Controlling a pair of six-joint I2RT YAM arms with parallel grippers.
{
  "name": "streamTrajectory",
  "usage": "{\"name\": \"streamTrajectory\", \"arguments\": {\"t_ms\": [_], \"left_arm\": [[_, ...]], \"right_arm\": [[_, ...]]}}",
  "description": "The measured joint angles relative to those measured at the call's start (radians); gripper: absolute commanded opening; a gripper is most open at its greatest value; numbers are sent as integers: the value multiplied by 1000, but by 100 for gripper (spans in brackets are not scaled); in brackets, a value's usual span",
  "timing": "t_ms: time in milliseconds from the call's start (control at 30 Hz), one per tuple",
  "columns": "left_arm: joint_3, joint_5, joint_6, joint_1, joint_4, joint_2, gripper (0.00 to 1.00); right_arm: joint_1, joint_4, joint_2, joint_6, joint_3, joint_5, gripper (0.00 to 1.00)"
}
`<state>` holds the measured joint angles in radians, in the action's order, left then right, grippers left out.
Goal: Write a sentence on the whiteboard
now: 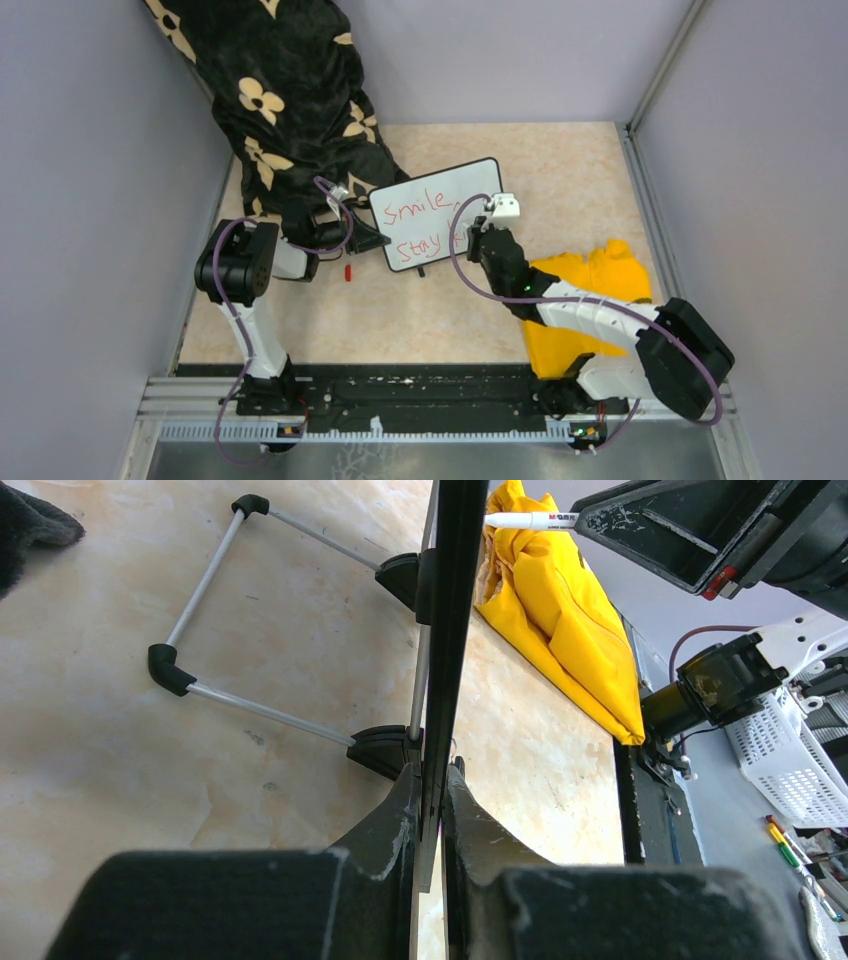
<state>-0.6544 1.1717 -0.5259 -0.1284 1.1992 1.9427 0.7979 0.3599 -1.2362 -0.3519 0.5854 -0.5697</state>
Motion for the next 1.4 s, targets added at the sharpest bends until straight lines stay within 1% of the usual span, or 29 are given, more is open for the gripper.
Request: {"name": "streamTrajectory", "arguments": {"t_ms": [633,1133,1300,1400], "left_arm": [[0,0,0,0,-3,0,0],[-4,0,0,0,-3,0,0],[-4,2,0,0,-5,0,0],[-4,3,1,0,-7,0,0]], "right_arm": [[-11,15,-50,-18,0,18,0],[-11,11,-51,-29,0,17,0],[-11,-18,-32,-35,0,18,0],[-13,-49,18,-36,-1,18,0]]}}
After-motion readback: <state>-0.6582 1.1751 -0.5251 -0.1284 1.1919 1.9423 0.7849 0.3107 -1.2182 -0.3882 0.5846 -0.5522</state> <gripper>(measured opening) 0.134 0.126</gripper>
